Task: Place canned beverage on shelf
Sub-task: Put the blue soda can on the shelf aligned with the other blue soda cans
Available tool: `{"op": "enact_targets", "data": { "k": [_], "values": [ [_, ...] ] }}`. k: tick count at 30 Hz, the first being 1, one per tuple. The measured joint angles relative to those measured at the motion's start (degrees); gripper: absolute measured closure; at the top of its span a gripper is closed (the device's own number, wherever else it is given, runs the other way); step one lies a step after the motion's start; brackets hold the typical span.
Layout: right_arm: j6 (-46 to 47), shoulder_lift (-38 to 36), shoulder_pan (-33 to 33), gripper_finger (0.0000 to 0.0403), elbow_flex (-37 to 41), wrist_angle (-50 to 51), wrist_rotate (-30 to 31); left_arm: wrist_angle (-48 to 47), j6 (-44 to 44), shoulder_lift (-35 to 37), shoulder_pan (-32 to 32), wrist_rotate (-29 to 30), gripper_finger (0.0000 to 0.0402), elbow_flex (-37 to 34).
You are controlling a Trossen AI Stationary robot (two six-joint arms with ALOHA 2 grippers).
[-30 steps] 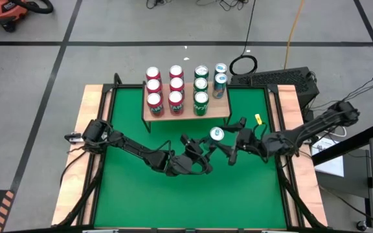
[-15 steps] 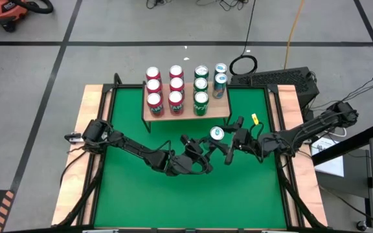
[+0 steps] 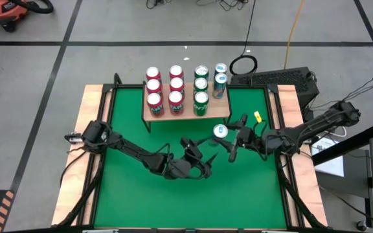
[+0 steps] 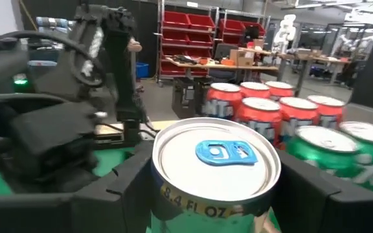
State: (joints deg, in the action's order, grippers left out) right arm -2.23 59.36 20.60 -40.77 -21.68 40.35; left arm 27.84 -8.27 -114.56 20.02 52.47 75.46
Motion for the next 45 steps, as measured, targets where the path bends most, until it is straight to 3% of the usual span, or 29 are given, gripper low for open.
{"op": "enact_targets", "data": {
  "k": [3,7,12,15,19,26,34,45],
  "values": [
    [-0.1,-3.4,0.0,0.0170,0.0,3.9,0.2,0.4,1.2,0.0,1.0,1.0,0.0031,0.0],
    [-0.9,-8.3,-0.1,0.0168,0.0,9.9,-4.0,0.4,1.2,0.0,2.2,1.1,0.0025,0.0],
    [-8.7,-13.6,-0.2,0.0169,0.0,14.3,-9.4,-2.0,1.2,1.7,3.0,-7.7,0.0025,0.0],
    [-13.9,-15.5,-1.7,0.0169,0.0,14.3,-6.9,-5.7,1.0,3.7,3.0,-14.0,0.0024,0.0],
    [-18.1,-17.1,-5.4,0.0169,0.0,14.7,-9.2,-10.3,1.0,5.7,3.1,-16.0,0.0024,0.0],
    [-17.2,-18.8,-15.9,0.0168,0.0,16.2,-22.1,-17.8,-1.8,6.9,3.4,-15.8,0.0025,-0.8],
    [-14.1,-16.0,-29.5,0.0168,-1.2,17.0,-37.1,-9.6,-4.9,6.0,1.4,-18.2,0.0042,-6.8],
    [-9.5,-7.7,-44.1,0.0168,-3.3,17.4,-51.9,-5.7,-0.2,6.0,0.0,-25.4,0.0050,-7.4]
  ]
}}
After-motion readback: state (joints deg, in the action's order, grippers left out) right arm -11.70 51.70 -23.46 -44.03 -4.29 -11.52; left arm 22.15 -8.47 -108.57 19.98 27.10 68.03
